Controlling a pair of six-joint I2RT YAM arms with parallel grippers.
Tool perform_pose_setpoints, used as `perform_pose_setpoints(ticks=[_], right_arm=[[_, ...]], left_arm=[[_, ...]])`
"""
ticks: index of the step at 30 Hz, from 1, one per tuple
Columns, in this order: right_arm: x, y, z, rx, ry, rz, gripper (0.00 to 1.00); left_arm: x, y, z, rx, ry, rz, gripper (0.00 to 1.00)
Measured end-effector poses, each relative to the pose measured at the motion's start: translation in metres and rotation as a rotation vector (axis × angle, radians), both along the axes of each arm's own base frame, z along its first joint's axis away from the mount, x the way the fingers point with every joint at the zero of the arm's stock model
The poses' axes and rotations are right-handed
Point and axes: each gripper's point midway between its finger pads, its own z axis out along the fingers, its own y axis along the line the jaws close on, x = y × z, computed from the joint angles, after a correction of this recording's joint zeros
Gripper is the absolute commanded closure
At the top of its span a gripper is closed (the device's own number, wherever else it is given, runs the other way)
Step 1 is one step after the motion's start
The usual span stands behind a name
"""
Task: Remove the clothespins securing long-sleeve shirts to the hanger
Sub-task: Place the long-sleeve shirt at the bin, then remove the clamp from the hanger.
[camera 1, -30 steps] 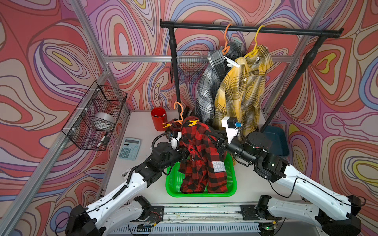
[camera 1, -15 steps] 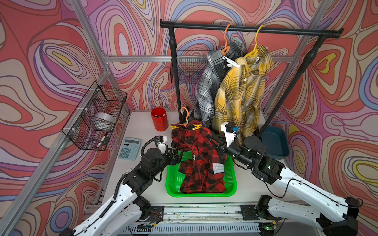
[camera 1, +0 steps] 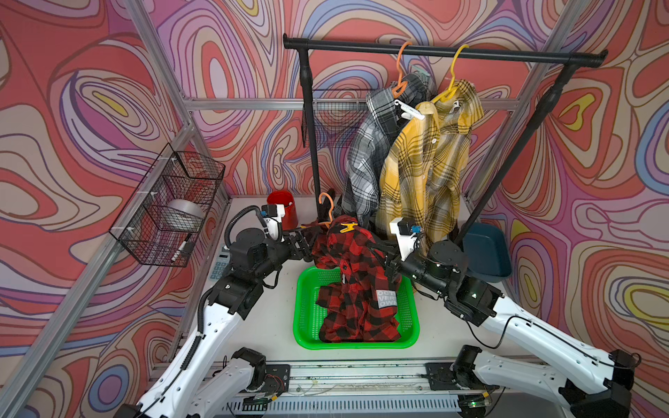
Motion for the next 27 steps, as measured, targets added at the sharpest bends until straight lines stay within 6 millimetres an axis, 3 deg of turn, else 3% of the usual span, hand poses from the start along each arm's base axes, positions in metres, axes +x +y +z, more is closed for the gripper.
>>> perform_pose_setpoints(ticks=[5,9,13,17,25,27], right_arm=[[-0.006,0.005,0.000,0.002,0.005,0.045,1.00],[-0.010,0.008,-0.003,0.000,0.012,0.078,1.00],[-0.014,0.012,-0.005,-0.002,0.020,0.111,1.00],[-0.015,0.017,-0.010,-0.011,0.034,0.132,1.00],[-0.014,0.020,-0.015,-0.019,0.045,0.145,1.00],[-0.014,0.021,-0.015,-0.020,0.046,0.143,1.00]], left_arm=[[0.015,-0.016,-0.005,-0.019,0.017,-0.073,0.29],[0.024,-0.024,0.003,-0.041,-0.002,-0.107,0.30],[0.034,-0.029,0.012,-0.047,-0.029,-0.113,0.38],[0.040,-0.033,0.019,-0.052,-0.050,-0.130,0.53],[0.050,-0.034,0.015,-0.045,-0.059,-0.135,0.98],[0.051,-0.032,0.015,-0.030,-0.073,-0.129,1.00]])
